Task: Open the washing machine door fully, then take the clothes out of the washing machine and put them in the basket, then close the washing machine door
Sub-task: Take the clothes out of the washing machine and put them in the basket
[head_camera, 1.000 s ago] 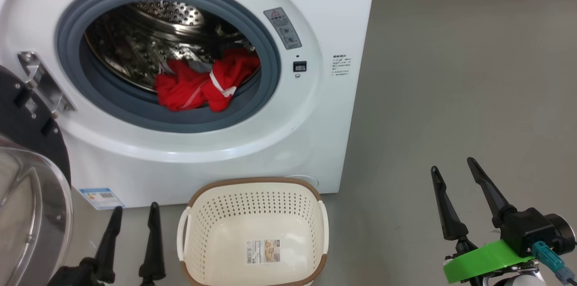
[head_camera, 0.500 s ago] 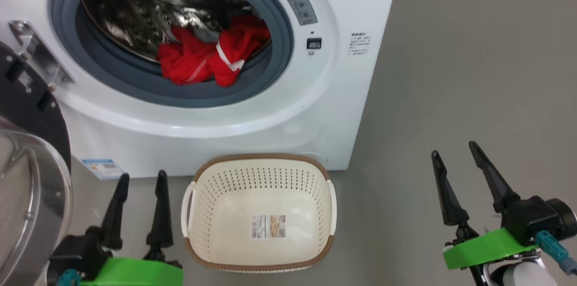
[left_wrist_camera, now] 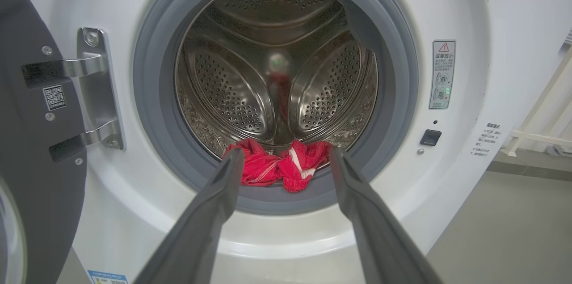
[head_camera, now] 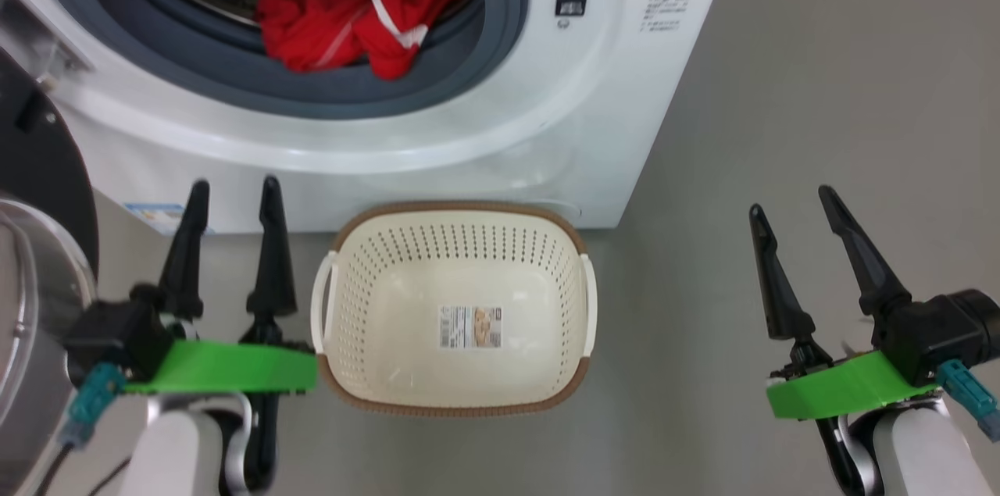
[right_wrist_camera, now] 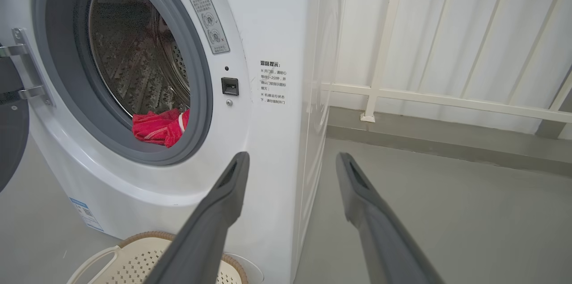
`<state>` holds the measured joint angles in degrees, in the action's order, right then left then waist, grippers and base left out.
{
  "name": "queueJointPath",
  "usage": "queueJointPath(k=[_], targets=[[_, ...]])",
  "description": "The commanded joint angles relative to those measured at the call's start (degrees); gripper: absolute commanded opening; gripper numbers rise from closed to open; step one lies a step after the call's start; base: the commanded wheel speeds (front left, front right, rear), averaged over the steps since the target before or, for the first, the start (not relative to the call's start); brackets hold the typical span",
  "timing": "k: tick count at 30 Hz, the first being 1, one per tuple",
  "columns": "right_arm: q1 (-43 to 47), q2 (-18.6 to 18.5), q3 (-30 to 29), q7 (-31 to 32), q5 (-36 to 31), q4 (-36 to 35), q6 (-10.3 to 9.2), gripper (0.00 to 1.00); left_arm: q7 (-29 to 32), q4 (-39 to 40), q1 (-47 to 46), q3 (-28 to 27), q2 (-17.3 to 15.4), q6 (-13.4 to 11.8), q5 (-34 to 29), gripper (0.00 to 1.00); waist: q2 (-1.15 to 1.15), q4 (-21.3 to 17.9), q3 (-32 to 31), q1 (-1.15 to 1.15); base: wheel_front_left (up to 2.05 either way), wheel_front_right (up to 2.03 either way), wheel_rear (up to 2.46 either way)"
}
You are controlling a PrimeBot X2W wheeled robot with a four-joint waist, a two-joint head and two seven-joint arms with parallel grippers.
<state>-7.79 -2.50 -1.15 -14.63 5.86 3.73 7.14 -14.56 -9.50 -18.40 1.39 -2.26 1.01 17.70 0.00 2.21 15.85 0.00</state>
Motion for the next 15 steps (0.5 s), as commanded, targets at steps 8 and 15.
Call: queueJointPath(k=[8,15], targets=[[-3.95,-0.38,1.28,-0.37,-1.41,-2.37,0.35,1.00,-0.43,-2.69,-9.34,-2.58,-0.81,1.23,-0.66,1.00,0.00,0.18,7.13,0.00,0.00,0.00,0.00],[-5.81,-0.38,0.70,-0.37,-1.27,-3.07,0.35,1.00,-0.43,-6.23,-17.23,-2.82,-0.77,3.12,-0.06,1.00,0.00,-0.37,11.04,0.00,0.00,0.00,0.00]])
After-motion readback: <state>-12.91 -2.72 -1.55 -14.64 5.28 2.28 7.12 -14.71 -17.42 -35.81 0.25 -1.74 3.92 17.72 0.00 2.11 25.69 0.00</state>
